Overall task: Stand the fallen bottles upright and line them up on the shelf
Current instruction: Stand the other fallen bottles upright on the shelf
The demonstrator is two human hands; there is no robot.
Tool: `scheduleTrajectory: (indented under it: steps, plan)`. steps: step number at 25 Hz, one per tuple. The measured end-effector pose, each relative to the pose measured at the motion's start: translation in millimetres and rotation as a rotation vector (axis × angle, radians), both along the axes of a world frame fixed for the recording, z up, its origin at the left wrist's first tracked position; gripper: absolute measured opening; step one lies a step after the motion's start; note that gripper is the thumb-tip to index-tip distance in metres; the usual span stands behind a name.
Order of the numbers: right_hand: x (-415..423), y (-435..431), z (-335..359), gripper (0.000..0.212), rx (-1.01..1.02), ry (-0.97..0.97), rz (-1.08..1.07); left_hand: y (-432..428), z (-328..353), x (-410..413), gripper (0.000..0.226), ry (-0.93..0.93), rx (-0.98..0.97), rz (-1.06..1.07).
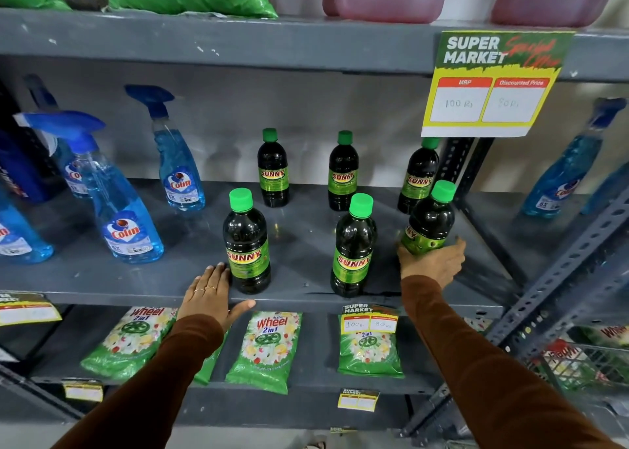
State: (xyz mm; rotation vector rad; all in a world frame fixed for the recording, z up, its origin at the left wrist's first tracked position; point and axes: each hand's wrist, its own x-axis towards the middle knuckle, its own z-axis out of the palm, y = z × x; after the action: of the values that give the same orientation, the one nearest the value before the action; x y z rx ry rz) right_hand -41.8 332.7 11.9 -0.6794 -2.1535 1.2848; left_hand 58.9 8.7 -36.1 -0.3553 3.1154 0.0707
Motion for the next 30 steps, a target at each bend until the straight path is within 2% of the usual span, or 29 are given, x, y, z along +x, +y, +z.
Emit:
scheduleTrajectory:
  steps: [3,8,14,19,22,26,30]
  plan:
    - [6.4,6.7,-11.3,0.104,-0.088,0.075,0.129,0.9,-3.5,4.0,0.141,0.003,0.011,0.003]
    - [8.1,-8.7,-6.2,0.109,0.081,-0.076,-0.064,0.8,-3.0,4.2,0.142,-0.001,0.039,0.006]
    - [13.3,14.0,-4.0,0.082,-0.191,-0.041,0.120,-0.7,-3.2,6.2,0.142,0.025,0.040,0.003]
    - [28.3,34.2,-4.2,0.069,-0.096,-0.014,0.182,0.6,-2.0,7.0,0.140,0.054,0.031,-0.013]
    - [41.8,38.6,-1.9,0.067,-0.094,-0.011,0.178,3.5,0.7,8.5,0.128,0.060,0.033,-0.020]
    - [58.3,41.7,-0.9,0.067,-0.105,0.007,0.155,2.3,0.8,9.9,0.090,0.053,0.062,-0.034]
    - [61.2,43.9,-8.9,0.069,-0.128,0.013,0.167,4.0,1.4,9.7,0.086,0.055,0.070,-0.033]
